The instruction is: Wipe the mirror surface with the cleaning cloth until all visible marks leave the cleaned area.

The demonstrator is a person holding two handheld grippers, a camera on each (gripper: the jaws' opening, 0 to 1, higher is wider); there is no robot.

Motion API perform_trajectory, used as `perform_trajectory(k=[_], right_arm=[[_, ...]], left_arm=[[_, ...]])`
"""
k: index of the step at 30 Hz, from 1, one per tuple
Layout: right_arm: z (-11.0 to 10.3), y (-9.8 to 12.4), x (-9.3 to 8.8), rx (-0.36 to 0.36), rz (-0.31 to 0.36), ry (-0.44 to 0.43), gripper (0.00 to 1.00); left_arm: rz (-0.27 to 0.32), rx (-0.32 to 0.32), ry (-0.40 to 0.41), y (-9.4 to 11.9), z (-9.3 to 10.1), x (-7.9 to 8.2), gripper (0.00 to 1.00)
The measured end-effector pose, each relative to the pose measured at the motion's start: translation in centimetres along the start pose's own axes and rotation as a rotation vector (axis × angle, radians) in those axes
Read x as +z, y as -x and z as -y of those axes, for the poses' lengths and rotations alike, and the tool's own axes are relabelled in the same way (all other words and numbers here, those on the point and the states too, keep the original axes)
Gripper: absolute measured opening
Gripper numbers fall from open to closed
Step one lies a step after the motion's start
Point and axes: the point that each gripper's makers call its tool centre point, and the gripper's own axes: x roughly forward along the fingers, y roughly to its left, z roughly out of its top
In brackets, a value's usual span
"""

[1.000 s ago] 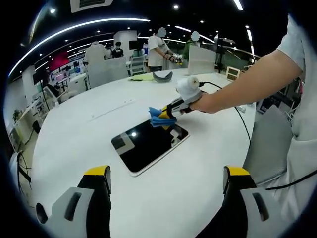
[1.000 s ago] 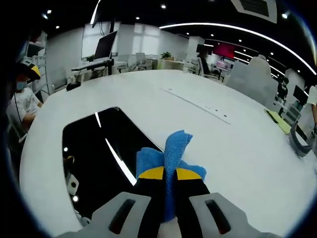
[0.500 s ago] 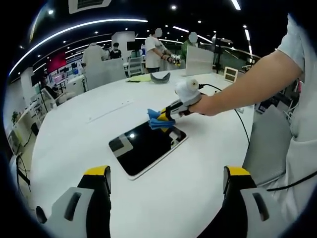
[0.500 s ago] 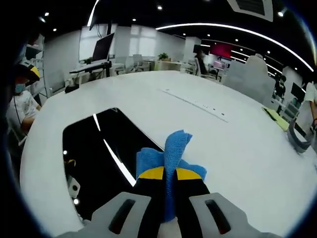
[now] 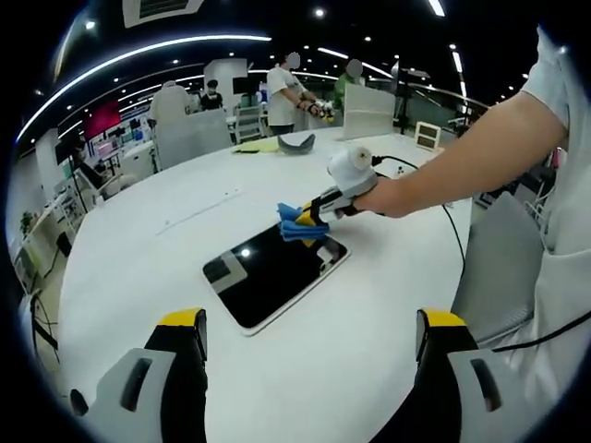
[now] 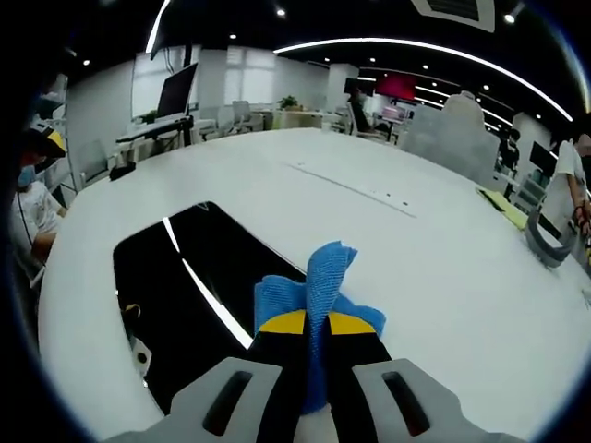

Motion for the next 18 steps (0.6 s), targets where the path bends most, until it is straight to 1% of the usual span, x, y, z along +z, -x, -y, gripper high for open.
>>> perform_trajectory(k=[4, 10, 13, 18], right_arm=[[-0.3, 0.6, -0.5, -0.030, -0.007, -0.024, 0.02], [-0.7, 1.1, -0.9, -0.053, -0.016, -0.032, 0.02], [-0.7, 1.2, -0.9, -0.059, -0.020, -0.036, 0.02], [-0.8, 1.2, -0.9, -0.084, -0.029, -0.045, 0.02]], left_arm=[[0.011, -0.008, -0.008, 0.0, 0.2, 0.4, 0.94], [0.023, -0.013, -0.016, 0.0, 0.4, 0.7, 0.94], [0.019, -0.013, -0.006, 0.0, 0.0, 0.4, 0.95], [0.038, -0.006, 0.021, 0.4, -0.8, 1.0, 0.95]])
